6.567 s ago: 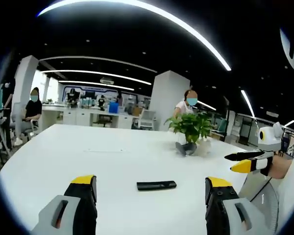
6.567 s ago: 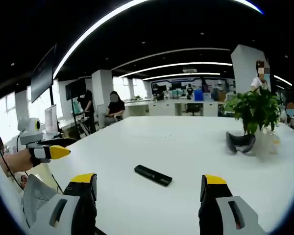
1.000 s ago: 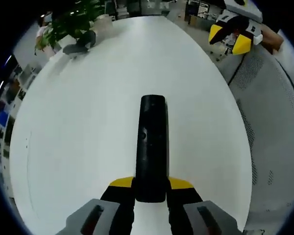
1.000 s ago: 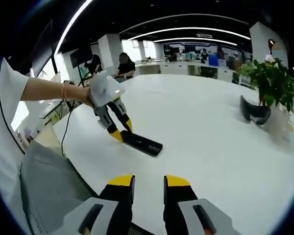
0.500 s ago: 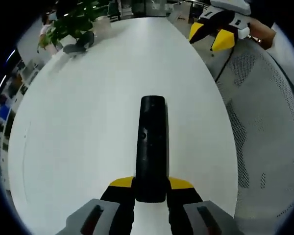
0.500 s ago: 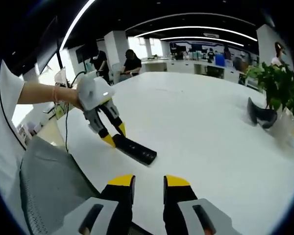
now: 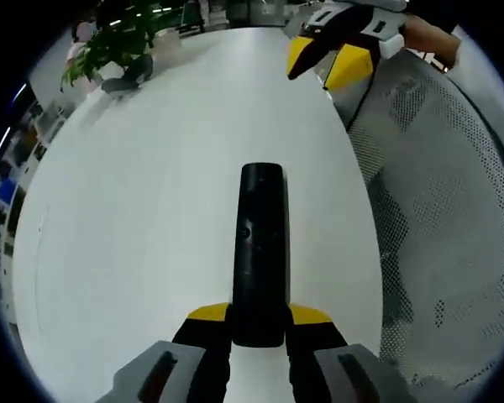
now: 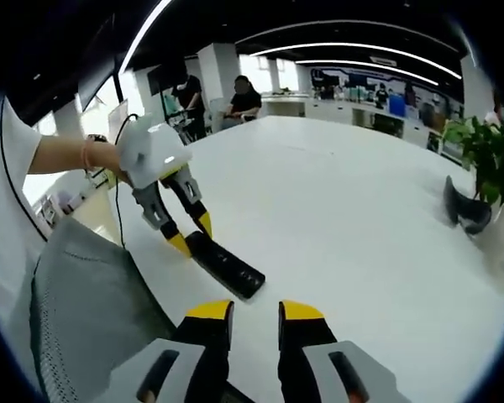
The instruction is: Press the specified remote control buttons in sequence, fully releasing each button before pressing the next.
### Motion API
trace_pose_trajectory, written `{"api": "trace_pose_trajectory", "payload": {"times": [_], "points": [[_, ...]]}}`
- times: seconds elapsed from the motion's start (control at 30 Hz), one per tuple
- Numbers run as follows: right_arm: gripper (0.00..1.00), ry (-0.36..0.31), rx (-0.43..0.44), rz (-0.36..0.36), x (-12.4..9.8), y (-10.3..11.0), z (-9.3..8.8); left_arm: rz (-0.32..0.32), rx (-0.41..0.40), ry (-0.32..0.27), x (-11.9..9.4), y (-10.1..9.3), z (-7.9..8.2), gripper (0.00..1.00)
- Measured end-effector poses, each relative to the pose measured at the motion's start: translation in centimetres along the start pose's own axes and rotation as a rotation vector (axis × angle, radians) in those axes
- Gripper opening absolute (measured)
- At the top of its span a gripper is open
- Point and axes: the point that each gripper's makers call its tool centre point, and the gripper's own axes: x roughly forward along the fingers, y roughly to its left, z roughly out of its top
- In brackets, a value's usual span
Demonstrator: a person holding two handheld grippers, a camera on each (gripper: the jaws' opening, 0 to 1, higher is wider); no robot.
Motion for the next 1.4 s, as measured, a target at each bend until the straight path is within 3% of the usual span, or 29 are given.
{"api": "trace_pose_trajectory", "payload": {"times": [0.4, 0.9, 1.4], "points": [[0.15, 0.059, -0.087, 0.088, 1.8, 1.3, -0.7, -0.014, 0.047, 0.042, 0.0, -2.3, -0.3, 0.24], [0.01, 0.169, -0.285, 0.213, 4.1, 2.3, -1.2, 0.001, 0.043, 0.120, 0.1, -2.3, -0.3, 0.24], [0.00, 0.299, -0.444, 0.293, 6.3, 2.7, -2.5, 0.008, 0.035, 0.093, 0.0, -2.4, -0.4, 0.24]]}}
